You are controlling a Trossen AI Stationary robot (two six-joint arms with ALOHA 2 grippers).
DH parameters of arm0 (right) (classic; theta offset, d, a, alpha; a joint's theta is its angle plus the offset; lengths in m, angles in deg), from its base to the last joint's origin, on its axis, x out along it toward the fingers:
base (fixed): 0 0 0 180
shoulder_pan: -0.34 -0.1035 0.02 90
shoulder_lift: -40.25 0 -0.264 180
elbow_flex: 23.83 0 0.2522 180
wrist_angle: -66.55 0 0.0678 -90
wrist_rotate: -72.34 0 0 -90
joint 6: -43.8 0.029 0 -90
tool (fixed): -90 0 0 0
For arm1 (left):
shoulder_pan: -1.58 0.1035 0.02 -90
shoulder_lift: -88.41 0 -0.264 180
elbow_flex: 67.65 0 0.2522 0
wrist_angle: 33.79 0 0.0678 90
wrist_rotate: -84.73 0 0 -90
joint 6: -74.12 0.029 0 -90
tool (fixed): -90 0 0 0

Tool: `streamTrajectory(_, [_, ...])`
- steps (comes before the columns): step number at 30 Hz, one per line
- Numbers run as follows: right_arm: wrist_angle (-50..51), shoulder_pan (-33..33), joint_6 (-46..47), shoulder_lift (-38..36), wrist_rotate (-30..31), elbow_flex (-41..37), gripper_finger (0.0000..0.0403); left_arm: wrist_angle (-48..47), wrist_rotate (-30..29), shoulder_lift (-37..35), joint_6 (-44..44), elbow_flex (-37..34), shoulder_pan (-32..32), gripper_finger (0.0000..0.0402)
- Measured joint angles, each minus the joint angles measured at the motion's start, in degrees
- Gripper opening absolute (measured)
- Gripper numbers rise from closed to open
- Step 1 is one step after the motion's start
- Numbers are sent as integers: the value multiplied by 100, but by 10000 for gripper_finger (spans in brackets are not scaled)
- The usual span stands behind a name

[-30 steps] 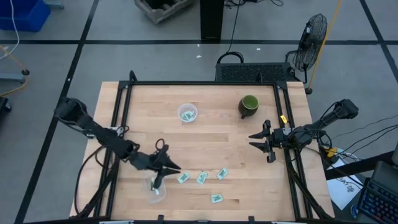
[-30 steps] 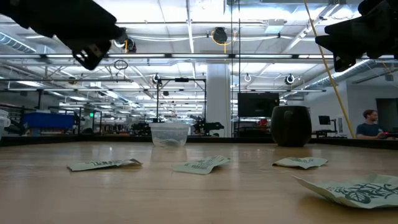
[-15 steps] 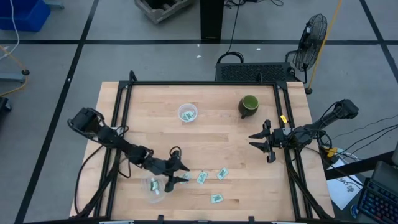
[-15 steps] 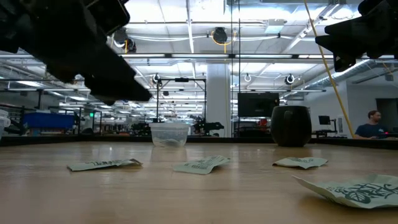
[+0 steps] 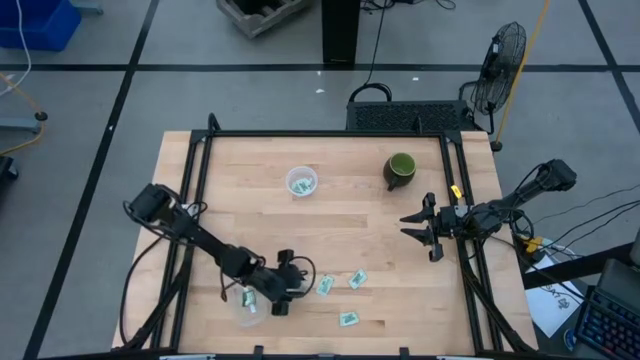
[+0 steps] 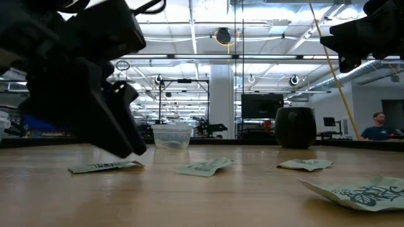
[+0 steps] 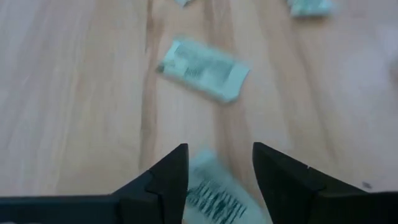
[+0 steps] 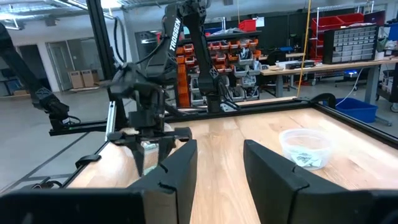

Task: Pick and place Stevia / Truvia into bins
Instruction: Put the stevia packet into the transparent rectangle container

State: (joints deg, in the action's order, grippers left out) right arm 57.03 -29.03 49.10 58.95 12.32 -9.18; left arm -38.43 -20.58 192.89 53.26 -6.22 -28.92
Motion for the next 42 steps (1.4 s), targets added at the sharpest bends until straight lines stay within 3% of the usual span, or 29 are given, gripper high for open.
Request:
streamTrajectory(3, [-2,0,-2,1,1,-1,123,-505,-148,75,-93,98,-2,168])
streamTrajectory(12, [-1,0,-2,2,0,-2,123,-533,-172,94,-212,98,-5,136])
streamTrajectory(25, [-1,1,-1,2,1,-2,123,-520,-293,31,192,78,13,38])
streamTrajectory(32, [-1,2,-2,0,0,0,123,-933,-275,-693,161,69,13,6])
streamTrajectory(42, [0,0,-2,2,0,0,123,-2389,479,-2099,-1039,78,-401,28])
